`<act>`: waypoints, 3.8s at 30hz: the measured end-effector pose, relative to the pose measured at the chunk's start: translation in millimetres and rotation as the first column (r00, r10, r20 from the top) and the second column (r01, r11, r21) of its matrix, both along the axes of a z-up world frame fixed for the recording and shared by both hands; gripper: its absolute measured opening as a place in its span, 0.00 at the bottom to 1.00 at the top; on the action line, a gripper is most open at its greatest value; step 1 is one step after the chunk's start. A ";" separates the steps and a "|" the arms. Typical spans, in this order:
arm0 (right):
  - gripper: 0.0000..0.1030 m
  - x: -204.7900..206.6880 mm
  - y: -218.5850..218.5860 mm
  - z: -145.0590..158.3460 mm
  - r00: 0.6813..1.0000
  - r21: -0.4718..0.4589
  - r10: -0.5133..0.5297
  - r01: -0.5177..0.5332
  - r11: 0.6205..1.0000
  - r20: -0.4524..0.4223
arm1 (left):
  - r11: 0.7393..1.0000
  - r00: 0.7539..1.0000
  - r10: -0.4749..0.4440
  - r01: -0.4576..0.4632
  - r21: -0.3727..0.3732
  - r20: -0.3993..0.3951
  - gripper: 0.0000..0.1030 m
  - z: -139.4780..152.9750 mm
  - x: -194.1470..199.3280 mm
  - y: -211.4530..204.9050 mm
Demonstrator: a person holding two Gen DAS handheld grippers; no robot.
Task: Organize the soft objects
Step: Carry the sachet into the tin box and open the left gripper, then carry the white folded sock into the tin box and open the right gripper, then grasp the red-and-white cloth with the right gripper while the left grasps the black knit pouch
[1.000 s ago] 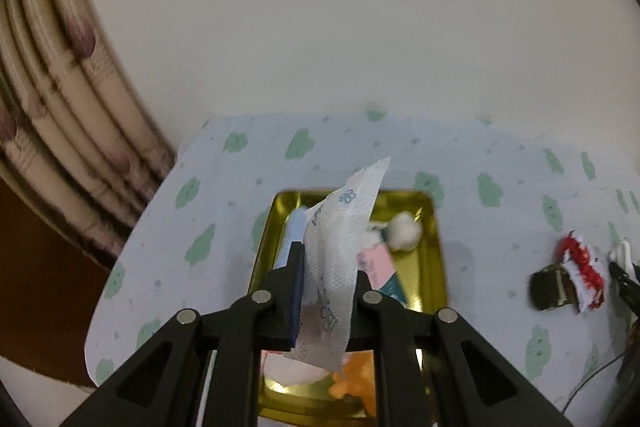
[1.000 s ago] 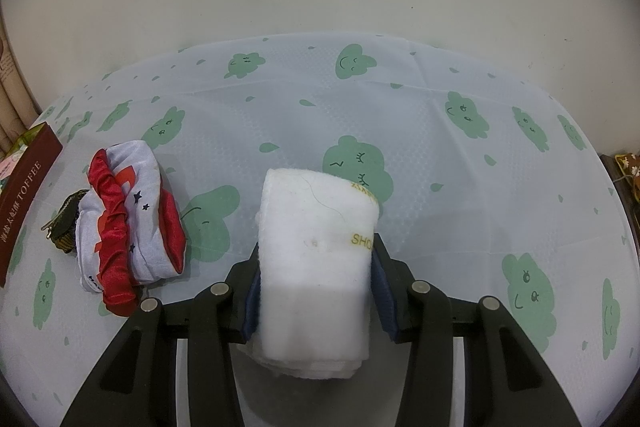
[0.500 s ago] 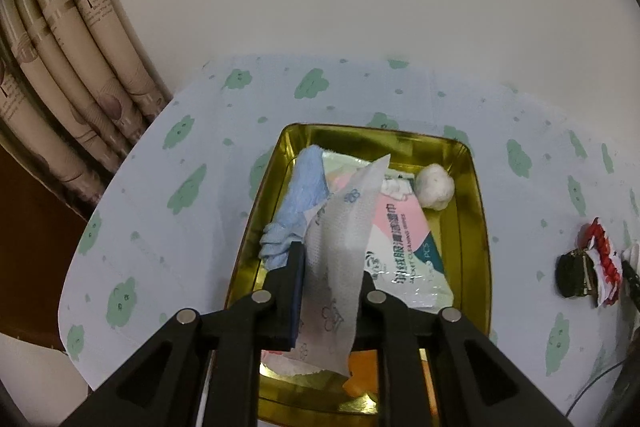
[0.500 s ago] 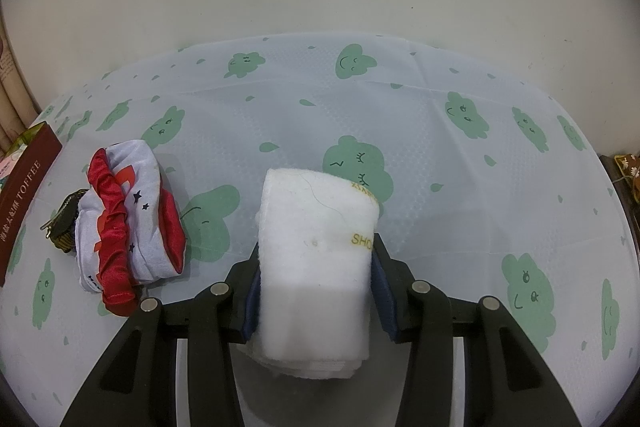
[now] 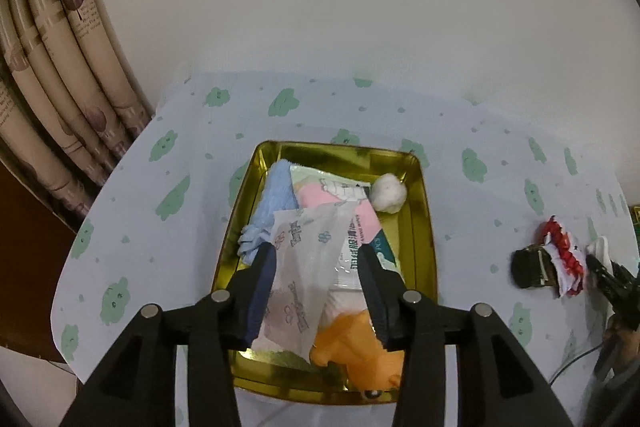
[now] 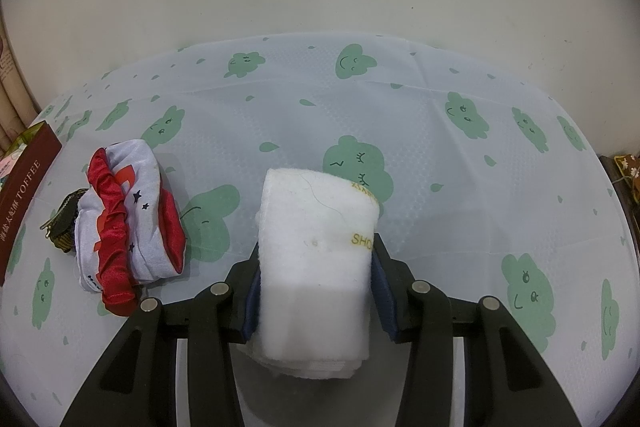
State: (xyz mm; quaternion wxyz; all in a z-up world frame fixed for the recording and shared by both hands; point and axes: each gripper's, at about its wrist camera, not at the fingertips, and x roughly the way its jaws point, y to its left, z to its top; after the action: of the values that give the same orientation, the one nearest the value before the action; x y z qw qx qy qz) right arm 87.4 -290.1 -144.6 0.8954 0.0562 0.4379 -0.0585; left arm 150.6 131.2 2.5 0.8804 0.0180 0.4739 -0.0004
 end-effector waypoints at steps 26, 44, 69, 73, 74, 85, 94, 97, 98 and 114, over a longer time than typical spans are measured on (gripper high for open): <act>0.25 0.9 13.8 12.6 0.999 -0.090 -0.014 0.010 0.996 -0.036 | 0.977 0.975 0.178 -0.191 0.097 0.132 0.42 -24.8 -55.3 54.5; 0.25 -2.0 148.5 96.2 0.963 -0.080 0.268 -0.264 0.961 0.044 | 0.954 0.944 0.256 -0.282 0.104 0.208 0.42 -28.8 -77.0 81.7; 0.26 53.3 392.4 74.9 0.778 -0.012 0.627 -0.628 0.778 -0.021 | 0.935 0.921 0.355 -0.354 -0.031 0.158 0.42 -37.2 -75.0 116.6; 0.26 69.4 400.9 70.8 0.786 -0.013 0.618 -0.618 0.786 -0.017 | 0.927 0.914 0.375 -0.372 -0.048 0.155 0.42 -37.6 -75.9 120.8; 0.26 73.9 404.0 70.2 0.787 -0.012 0.617 -0.617 0.787 -0.014 | 0.925 0.912 0.379 -0.376 -0.048 0.155 0.42 -37.7 -76.2 121.4; 0.42 77.2 411.3 77.7 0.788 -0.008 0.616 -0.616 0.788 0.014 | 0.925 0.914 0.379 -0.375 -0.055 0.145 0.42 -40.7 -74.6 122.1; 0.58 52.9 386.9 88.5 0.803 0.021 0.595 -0.595 0.803 0.018 | 0.928 0.916 0.372 -0.370 -0.042 0.151 0.42 -40.4 -74.8 117.8; 0.63 43.5 375.2 94.1 0.814 0.045 0.580 -0.581 0.812 0.037 | 0.928 0.915 0.372 -0.372 -0.029 0.158 0.42 -39.9 -75.2 116.6; 0.63 39.4 371.1 96.8 0.816 0.048 0.577 -0.578 0.814 0.046 | 0.928 0.915 0.370 -0.371 -0.025 0.160 0.42 -39.5 -75.4 116.0; 0.63 12.9 196.6 94.4 0.956 0.012 0.293 -0.294 0.956 0.032 | 0.940 0.924 0.332 -0.340 0.009 0.187 0.42 -36.2 -78.2 102.3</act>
State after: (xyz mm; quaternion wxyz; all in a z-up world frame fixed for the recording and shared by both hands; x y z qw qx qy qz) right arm 100.3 -93.5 -50.3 0.8999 -0.0010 0.4287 0.0796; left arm 72.4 233.5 -33.7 0.9065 -0.0453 0.3872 0.1620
